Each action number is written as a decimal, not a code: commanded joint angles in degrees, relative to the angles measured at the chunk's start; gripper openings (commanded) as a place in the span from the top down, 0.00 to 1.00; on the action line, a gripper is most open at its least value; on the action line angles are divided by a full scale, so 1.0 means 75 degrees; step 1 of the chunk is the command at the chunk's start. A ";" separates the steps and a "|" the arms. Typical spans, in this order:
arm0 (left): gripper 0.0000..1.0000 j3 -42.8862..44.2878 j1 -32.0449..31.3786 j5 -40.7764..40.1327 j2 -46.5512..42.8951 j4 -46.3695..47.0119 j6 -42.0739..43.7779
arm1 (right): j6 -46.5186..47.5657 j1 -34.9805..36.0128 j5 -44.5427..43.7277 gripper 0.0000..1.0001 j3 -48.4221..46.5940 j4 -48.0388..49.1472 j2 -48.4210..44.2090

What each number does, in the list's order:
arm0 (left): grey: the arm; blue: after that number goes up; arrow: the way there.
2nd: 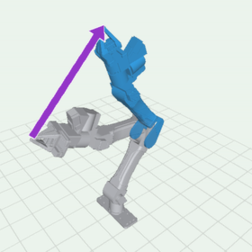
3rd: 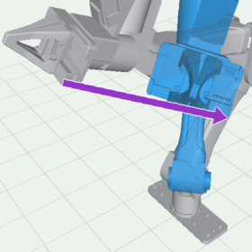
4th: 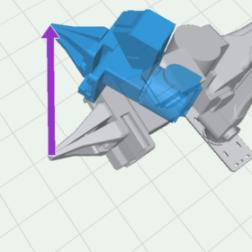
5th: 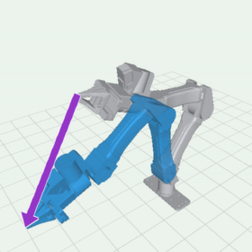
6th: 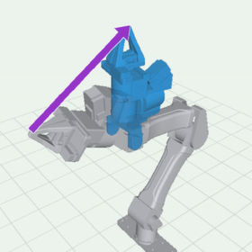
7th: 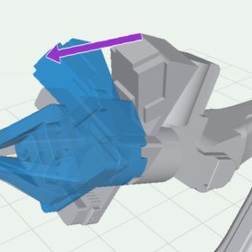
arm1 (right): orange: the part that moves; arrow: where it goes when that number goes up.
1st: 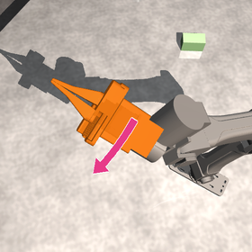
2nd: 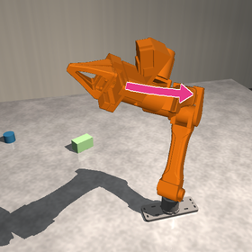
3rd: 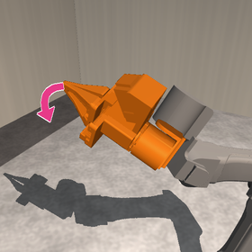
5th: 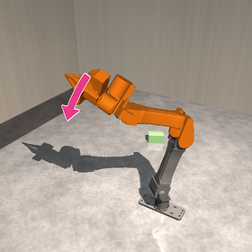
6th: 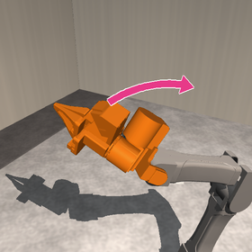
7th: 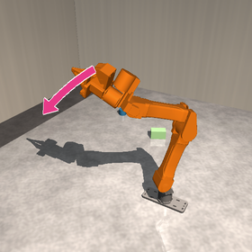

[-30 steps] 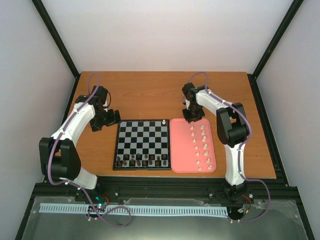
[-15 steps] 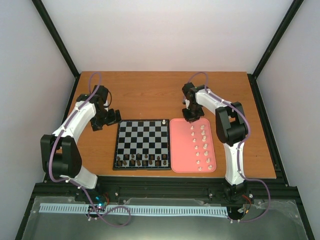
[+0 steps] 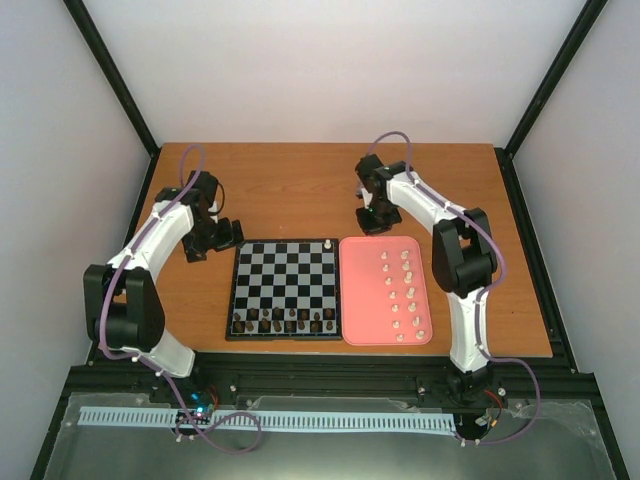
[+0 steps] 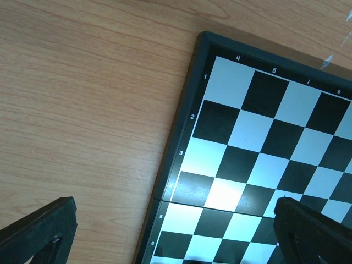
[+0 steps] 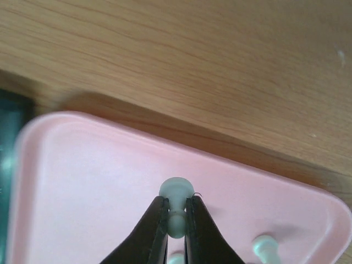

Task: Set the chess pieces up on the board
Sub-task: Pick up the chess piece from the storage box, then place the chess piece on the chessboard.

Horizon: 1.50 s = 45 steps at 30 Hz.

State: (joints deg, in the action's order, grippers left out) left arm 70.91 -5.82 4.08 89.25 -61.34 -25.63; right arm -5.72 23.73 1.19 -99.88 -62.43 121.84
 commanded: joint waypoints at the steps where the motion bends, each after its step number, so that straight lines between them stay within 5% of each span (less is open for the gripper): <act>1: 0.00 0.0318 0.0043 0.0094 0.0088 0.0091 0.0116 | -0.0197 0.0675 0.0157 0.95 -0.0594 -0.0346 -0.0446; 13: 0.00 0.0099 0.0048 0.0113 -0.0023 0.0128 0.0109 | -0.0540 0.1863 0.0765 0.96 -0.0994 -0.0381 -0.0026; 45: 0.00 0.0096 0.0046 -0.0017 -0.0023 0.0093 0.0229 | -0.0507 0.2098 0.1069 0.94 -0.1166 -0.0321 0.1009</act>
State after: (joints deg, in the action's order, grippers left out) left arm 70.98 -5.82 4.43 89.69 -61.21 -25.19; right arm -9.15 38.89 8.86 -106.69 -64.66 128.18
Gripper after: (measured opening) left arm 0.999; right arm 0.075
